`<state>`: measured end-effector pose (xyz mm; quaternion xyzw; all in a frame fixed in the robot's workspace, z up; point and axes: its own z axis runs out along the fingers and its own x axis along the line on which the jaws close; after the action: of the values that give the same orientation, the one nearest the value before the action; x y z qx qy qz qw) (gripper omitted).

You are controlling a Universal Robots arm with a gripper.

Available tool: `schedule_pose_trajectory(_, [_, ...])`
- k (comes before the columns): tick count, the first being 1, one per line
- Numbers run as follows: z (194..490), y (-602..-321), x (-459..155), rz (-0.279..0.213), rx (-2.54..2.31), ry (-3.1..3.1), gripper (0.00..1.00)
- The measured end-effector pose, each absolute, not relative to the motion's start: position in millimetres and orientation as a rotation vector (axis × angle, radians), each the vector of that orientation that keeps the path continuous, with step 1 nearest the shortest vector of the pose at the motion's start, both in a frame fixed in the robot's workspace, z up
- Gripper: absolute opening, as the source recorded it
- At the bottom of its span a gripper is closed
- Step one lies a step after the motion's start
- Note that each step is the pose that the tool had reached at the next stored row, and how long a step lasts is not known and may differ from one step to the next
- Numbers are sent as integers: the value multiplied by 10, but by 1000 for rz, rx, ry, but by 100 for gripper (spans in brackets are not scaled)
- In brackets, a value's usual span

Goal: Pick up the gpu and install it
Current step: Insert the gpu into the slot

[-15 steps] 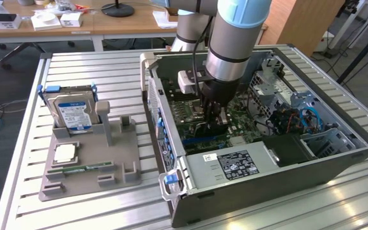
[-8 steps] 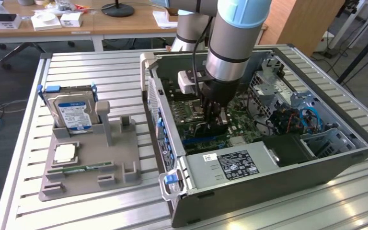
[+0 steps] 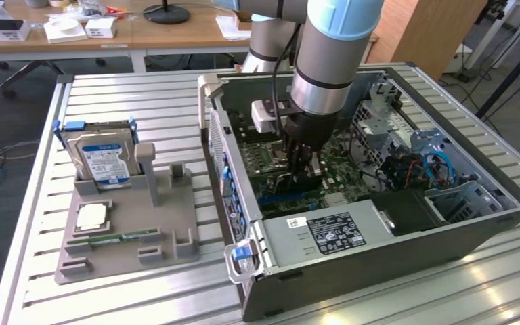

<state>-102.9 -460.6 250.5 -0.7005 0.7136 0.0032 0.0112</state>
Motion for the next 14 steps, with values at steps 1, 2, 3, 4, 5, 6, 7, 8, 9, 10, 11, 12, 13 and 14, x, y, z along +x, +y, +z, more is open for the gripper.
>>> schedule_pose_trajectory(1, [2505, -4606, -1029, 10, -2185, 2226, 26])
schedule_pose_trajectory(2, [2505, -4606, -1029, 10, -2185, 2226, 26])
schedule_pose_trajectory(3, [2505, -4606, -1029, 10, -2185, 2226, 26])
schedule_pose_trajectory(4, [2505, -4606, -1029, 10, -2185, 2226, 26])
schedule_pose_trajectory(5, [2505, -4606, -1029, 10, -2185, 2226, 26])
schedule_pose_trajectory(6, [2505, -4606, -1029, 10, -2185, 2226, 27])
schedule_pose_trajectory(7, [2505, -4606, -1029, 10, -2185, 2226, 27])
schedule_pose_trajectory(8, [2505, -4606, -1029, 10, -2185, 2226, 33])
schedule_pose_trajectory(9, [2505, -4606, -1029, 10, -2185, 2226, 33])
schedule_pose_trajectory(10, [2505, -4606, -1029, 10, -2185, 2226, 33])
schedule_pose_trajectory(11, [2505, -4606, -1029, 10, -2185, 2226, 33])
schedule_pose_trajectory(12, [2505, -4606, -1029, 10, -2185, 2226, 33])
schedule_pose_trajectory(13, [2505, -4606, -1029, 10, -2185, 2226, 33])
schedule_pose_trajectory(14, [2505, -4606, -1029, 10, -2185, 2226, 33])
